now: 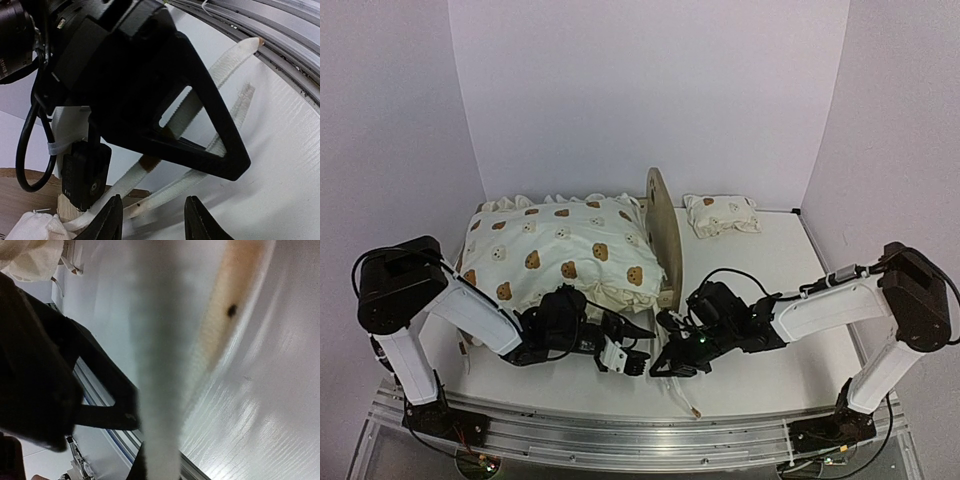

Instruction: Set up the pet bed

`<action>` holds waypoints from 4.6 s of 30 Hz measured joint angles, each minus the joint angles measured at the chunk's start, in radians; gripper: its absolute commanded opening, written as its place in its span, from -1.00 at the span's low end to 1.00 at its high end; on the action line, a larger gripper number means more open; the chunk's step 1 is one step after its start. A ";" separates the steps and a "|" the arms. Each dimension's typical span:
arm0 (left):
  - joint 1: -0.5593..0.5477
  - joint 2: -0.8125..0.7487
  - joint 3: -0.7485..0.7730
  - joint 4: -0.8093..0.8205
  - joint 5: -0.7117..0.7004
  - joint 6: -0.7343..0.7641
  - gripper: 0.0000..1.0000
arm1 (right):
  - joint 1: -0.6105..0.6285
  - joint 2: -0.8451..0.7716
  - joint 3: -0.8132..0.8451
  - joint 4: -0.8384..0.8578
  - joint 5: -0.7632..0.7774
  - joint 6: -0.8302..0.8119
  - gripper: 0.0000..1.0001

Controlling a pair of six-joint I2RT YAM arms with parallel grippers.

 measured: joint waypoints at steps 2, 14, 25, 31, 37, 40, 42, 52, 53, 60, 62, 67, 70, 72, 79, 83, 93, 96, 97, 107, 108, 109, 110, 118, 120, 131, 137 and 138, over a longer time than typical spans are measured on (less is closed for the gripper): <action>0.000 0.020 0.002 0.015 0.001 0.017 -0.23 | -0.004 0.000 0.000 -0.003 -0.007 0.000 -1.00; 0.000 0.121 0.080 0.024 0.000 0.067 -0.47 | -0.015 0.000 0.002 -0.004 -0.035 -0.001 -1.00; 0.000 0.140 0.090 -0.005 -0.014 0.013 -1.00 | -0.038 -0.059 0.011 -0.035 -0.049 -0.012 -0.53; 0.002 0.116 0.088 -0.066 -0.040 -0.037 -1.00 | -0.080 -0.218 0.021 -0.175 0.019 -0.090 -0.20; 0.001 0.089 0.087 -0.078 -0.041 -0.066 -1.00 | -0.082 -0.253 0.193 -0.441 0.176 -0.280 0.11; 0.001 0.089 0.086 -0.083 -0.041 -0.068 -1.00 | -0.082 -0.253 0.299 -0.519 0.290 -0.384 0.23; 0.001 0.088 0.084 -0.083 -0.041 -0.069 -1.00 | -0.082 -0.242 0.382 -0.557 0.354 -0.451 0.32; 0.002 0.061 0.065 -0.082 -0.042 -0.076 -1.00 | -0.082 -0.026 0.705 -0.587 0.523 -0.681 0.35; 0.002 0.059 0.062 -0.082 -0.042 -0.076 -1.00 | -0.082 0.010 0.734 -0.594 0.530 -0.698 0.36; 0.003 0.055 0.058 -0.082 -0.042 -0.076 -1.00 | -0.069 0.232 0.910 -0.601 0.598 -0.780 -0.08; 0.003 0.055 0.058 -0.082 -0.042 -0.080 -1.00 | -0.063 0.273 0.945 -0.600 0.633 -0.794 -0.50; 0.003 0.049 0.058 -0.088 -0.034 -0.106 -1.00 | -0.075 0.362 1.028 -0.619 0.706 -0.796 -1.00; 0.003 0.039 0.058 -0.102 -0.024 -0.127 -1.00 | -0.080 0.382 1.070 -0.620 0.721 -0.788 -1.00; 0.003 0.033 0.058 -0.113 -0.016 -0.138 -1.00 | -0.085 0.385 1.081 -0.614 0.730 -0.787 -1.00; 0.004 0.026 0.058 -0.170 0.039 -0.182 -1.00 | -0.108 0.385 1.087 -0.561 0.796 -0.786 -1.00; 0.009 0.021 0.059 -0.197 0.060 -0.247 -1.00 | -0.117 0.395 1.090 -0.546 0.840 -0.794 -1.00; 0.002 0.005 0.080 -0.281 0.115 -0.366 -1.00 | -0.114 0.367 1.022 -0.453 0.833 -0.786 -0.22; -0.020 -0.003 0.082 -0.325 0.150 -0.397 -1.00 | -0.114 0.336 0.997 -0.431 0.737 -0.779 0.00; -0.025 -0.004 0.082 -0.331 0.152 -0.406 -1.00 | -0.111 0.323 0.985 -0.429 0.704 -0.775 0.04; -0.038 -0.004 0.100 -0.362 0.140 -0.449 -1.00 | -0.103 -0.019 0.657 -0.436 0.512 -0.724 0.09; -0.038 -0.004 0.103 -0.362 0.140 -0.459 -1.00 | -0.102 -0.078 0.603 -0.434 0.511 -0.713 0.08; -0.039 -0.004 0.107 -0.362 0.140 -0.465 -1.00 | -0.100 -0.141 0.536 -0.427 0.510 -0.696 0.08; -0.039 -0.004 0.109 -0.362 0.139 -0.473 -1.00 | -0.097 -0.192 0.477 -0.423 0.513 -0.679 0.08; -0.039 -0.004 0.112 -0.363 0.122 -0.518 -1.00 | -0.020 -0.266 0.073 -0.437 0.591 -0.539 0.32; -0.039 -0.004 0.115 -0.363 0.115 -0.528 -1.00 | -0.011 -0.214 0.035 -0.439 0.602 -0.528 0.30; -0.035 -0.004 0.132 -0.375 0.069 -0.591 -1.00 | 0.030 -0.061 -0.079 -0.225 0.599 -0.440 -0.08; -0.017 -0.004 0.153 -0.389 0.054 -0.644 -1.00 | 0.123 -0.048 -0.101 -0.158 0.651 -0.349 -0.76; -0.013 -0.004 0.158 -0.390 0.052 -0.658 -1.00 | 0.137 -0.048 -0.108 -0.149 0.666 -0.326 -0.84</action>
